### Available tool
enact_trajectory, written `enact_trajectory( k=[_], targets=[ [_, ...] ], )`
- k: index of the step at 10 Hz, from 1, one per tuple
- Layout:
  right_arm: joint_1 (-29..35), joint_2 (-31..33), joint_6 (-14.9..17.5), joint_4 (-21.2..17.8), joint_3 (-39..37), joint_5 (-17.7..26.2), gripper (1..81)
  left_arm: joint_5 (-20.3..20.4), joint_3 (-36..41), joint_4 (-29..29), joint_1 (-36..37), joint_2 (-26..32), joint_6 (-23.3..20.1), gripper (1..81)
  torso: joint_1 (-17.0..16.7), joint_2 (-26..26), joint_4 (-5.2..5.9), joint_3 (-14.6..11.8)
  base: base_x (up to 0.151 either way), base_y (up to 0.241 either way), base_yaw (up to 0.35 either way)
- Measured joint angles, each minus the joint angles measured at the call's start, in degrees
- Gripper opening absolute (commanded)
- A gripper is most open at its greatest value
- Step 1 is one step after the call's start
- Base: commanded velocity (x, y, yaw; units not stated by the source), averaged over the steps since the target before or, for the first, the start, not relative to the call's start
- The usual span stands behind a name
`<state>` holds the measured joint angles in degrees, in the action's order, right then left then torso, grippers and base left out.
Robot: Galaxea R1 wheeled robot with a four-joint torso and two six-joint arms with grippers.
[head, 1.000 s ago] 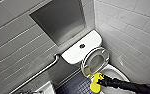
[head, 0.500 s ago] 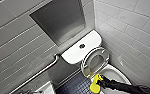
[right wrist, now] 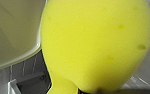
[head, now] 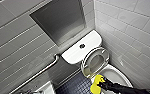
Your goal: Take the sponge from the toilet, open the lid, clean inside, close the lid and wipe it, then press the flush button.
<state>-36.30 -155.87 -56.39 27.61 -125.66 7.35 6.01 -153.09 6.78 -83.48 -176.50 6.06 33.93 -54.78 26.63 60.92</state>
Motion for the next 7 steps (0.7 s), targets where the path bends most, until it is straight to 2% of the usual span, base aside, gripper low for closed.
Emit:
enact_trajectory(
  k=[3, 5, 7],
  targets=[
    [-3.7, 9.9, -0.7, 4.4, 11.4, 0.0, 1.0, 0.0, 0.0, 0.0, 0.1, 0.0, 0.0, 81.1, 0.0, 0.0, 0.0, 0.0, 0.0, 0.0, 0.0],
    [-6.9, 15.4, -1.4, 6.1, 14.7, -2.3, 1.0, 0.0, 0.0, 0.0, 0.1, 0.0, 0.0, 81.1, 0.0, 0.0, 0.0, 0.0, 0.0, 0.0, 0.0],
    [-10.2, 18.3, -1.5, 7.0, 17.4, -4.5, 1.0, 0.0, 0.0, 0.0, 0.1, 0.0, 0.0, 81.1, 0.0, 0.0, 0.0, 0.0, 0.0, 0.0, 0.0]
  ],
)
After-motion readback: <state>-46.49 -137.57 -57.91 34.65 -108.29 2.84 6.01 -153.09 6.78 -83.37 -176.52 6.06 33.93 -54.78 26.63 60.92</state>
